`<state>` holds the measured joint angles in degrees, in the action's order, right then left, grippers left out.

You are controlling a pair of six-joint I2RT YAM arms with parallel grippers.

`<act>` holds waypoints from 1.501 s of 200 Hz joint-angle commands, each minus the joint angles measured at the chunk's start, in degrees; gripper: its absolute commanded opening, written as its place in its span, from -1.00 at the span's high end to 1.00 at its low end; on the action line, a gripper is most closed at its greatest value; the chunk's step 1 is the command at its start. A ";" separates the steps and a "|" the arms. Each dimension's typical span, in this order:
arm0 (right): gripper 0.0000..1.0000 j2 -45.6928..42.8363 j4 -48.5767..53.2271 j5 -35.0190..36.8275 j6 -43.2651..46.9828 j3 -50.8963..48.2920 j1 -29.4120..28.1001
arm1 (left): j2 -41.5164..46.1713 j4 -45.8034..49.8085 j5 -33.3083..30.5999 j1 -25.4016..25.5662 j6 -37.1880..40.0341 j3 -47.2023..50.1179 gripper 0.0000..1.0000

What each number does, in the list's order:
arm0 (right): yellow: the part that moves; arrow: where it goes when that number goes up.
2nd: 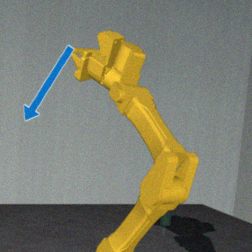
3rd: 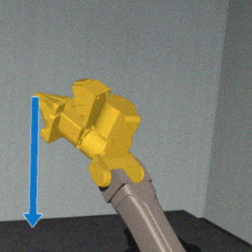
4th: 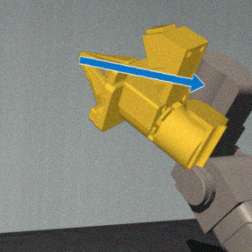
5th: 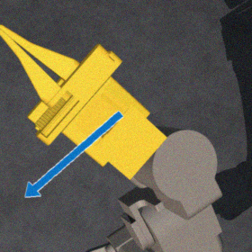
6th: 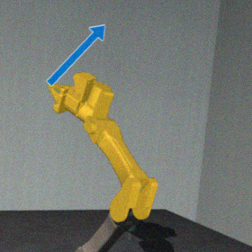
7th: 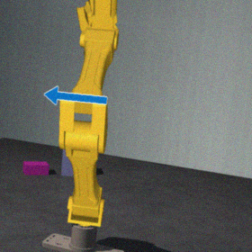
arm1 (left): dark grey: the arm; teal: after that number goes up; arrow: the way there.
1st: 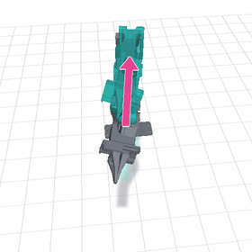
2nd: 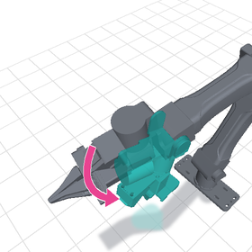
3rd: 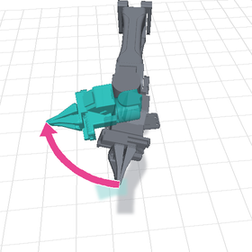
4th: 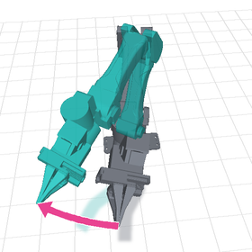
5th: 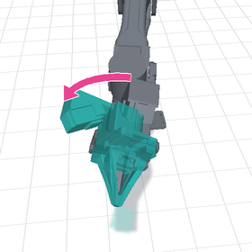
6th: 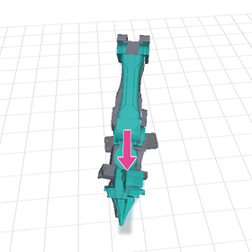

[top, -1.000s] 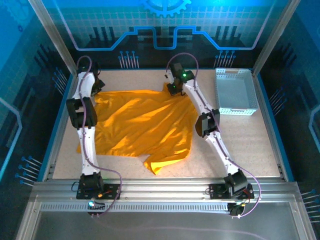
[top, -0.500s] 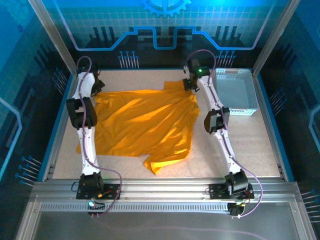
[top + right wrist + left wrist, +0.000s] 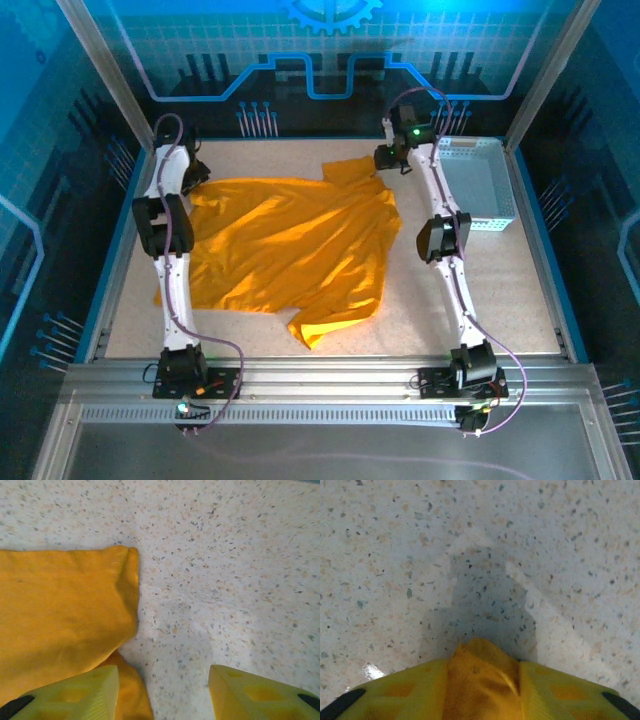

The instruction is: Fold the inside-out t-shirt

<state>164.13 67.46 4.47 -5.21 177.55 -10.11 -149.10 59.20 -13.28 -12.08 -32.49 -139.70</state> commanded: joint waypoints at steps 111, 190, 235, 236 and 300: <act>-0.21 -40.85 17.41 10.35 -3.60 -26.27 -4.06 | 54.51 -18.21 7.17 7.04 -2.33 55.79 -0.77; -0.39 -95.03 -24.87 -8.09 -16.20 -113.01 -15.88 | 76.53 -27.61 8.82 11.01 -6.87 92.54 -0.83; -0.20 -101.02 -34.18 -4.85 -27.96 -134.19 -21.36 | 79.17 -32.92 11.01 9.51 -8.44 101.47 -0.81; -0.19 -101.16 -34.39 -4.92 -28.21 -134.51 -21.36 | 79.20 -33.05 11.05 9.43 -8.45 101.56 -0.81; -0.11 -98.95 -51.16 -10.62 -44.53 -149.78 -26.55 | 68.36 -37.25 16.78 2.70 -8.05 100.66 -0.79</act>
<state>63.51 27.77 -2.66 -40.69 31.22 -34.28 -77.30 24.18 0.23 -7.51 -40.21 -38.13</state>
